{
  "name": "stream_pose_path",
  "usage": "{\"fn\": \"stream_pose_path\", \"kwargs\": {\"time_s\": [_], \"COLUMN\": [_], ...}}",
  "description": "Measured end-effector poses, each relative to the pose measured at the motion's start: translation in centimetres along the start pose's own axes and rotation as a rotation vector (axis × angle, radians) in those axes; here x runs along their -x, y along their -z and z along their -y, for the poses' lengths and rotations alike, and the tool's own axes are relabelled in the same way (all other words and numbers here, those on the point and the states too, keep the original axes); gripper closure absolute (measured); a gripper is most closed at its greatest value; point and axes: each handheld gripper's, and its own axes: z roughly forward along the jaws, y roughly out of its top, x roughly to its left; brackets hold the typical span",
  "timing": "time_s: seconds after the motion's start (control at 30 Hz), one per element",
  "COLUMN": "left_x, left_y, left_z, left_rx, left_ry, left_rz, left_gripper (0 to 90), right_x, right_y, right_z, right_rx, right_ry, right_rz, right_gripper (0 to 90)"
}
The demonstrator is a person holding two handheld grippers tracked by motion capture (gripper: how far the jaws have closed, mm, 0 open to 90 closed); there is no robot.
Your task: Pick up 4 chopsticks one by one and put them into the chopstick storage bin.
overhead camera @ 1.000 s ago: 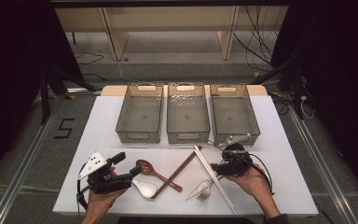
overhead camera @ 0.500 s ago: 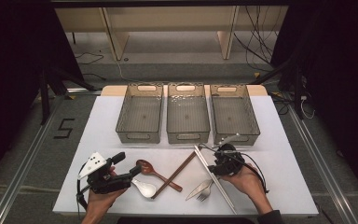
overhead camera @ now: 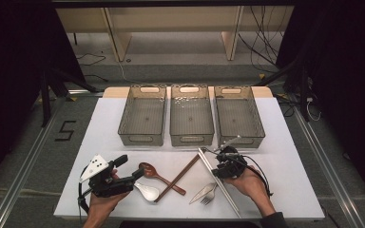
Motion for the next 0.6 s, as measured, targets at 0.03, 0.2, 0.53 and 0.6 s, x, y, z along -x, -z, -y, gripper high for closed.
{"fn": "stream_pose_path", "kwargs": {"time_s": [0.03,0.2,0.53,0.6], "left_x": [0.0,0.1,0.0,0.0], "left_y": [0.0,0.0,0.0,0.0], "left_z": [0.0,0.0,0.0,0.0], "left_rx": [0.0,-0.001,-0.001,0.0], "left_ry": [0.0,-0.003,-0.005,-0.005], "left_rz": [0.0,0.0,0.001,0.001], "left_gripper": [15.7,15.7,15.7,15.7], "right_x": [0.0,0.1,0.1,0.2], "right_y": [-0.1,-0.3,-1.0,-1.1], "right_z": [0.0,-0.1,-0.2,-0.3], "right_rx": [-0.002,-0.018,-0.049,-0.051], "right_ry": [-0.001,-0.001,-0.011,-0.018], "right_rz": [0.001,-0.004,0.008,0.008], "right_gripper": [69.1,72.9,80.0,81.9]}}
